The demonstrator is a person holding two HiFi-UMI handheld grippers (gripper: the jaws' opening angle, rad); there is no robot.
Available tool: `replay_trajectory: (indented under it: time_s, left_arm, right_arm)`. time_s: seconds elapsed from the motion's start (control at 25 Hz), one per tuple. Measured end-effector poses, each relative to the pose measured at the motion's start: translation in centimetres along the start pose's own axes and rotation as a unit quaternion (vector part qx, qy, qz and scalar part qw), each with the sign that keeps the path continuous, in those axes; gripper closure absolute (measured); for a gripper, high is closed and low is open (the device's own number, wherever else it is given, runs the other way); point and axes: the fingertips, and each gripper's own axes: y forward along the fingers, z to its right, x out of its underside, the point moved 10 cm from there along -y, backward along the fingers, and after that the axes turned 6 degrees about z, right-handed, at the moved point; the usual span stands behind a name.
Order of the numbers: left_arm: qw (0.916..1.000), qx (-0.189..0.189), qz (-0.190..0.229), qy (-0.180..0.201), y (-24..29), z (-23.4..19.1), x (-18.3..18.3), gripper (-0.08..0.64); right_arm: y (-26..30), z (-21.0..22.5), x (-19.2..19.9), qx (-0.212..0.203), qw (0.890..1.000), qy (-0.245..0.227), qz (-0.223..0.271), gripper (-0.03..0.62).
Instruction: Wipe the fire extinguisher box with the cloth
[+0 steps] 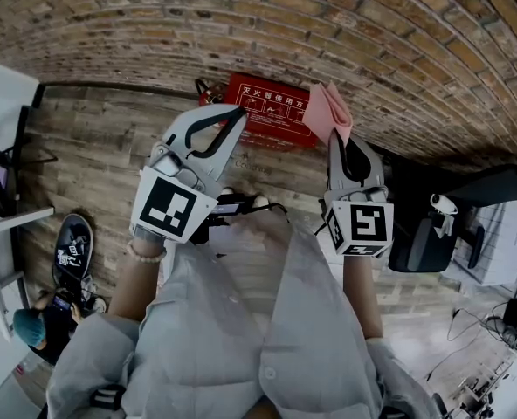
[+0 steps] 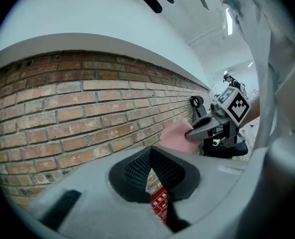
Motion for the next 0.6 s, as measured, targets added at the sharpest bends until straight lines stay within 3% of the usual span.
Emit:
replay_trajectory:
  time_s: [0.6]
  left_arm:
    - [1.0,0.008,0.0,-0.003,0.52,-0.44,0.29,0.563]
  right_arm:
    - [0.62,-0.76,-0.12,-0.004,1.0,-0.002,-0.006,0.571]
